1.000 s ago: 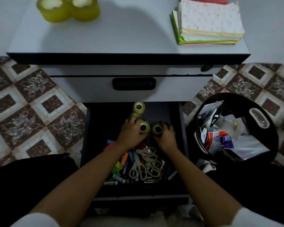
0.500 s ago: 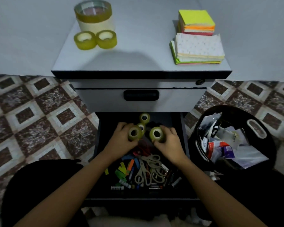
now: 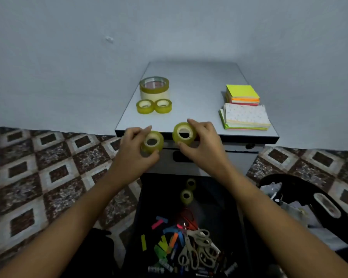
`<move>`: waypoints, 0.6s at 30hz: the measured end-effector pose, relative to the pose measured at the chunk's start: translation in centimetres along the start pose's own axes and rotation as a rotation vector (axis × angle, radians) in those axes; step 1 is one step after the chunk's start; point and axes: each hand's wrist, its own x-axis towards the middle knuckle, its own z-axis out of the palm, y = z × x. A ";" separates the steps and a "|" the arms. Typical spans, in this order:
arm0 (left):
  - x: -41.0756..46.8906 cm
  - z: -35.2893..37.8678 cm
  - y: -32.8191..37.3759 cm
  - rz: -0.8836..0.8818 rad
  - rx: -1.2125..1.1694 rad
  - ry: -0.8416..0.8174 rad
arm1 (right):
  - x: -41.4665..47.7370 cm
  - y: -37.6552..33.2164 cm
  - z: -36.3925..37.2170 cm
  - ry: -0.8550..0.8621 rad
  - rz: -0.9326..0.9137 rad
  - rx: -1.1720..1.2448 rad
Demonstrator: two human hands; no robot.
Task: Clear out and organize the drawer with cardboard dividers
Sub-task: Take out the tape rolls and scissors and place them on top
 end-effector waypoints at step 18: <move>12.4 -0.5 -3.2 -0.203 -0.061 0.101 | 12.7 -1.8 4.6 0.014 0.089 -0.059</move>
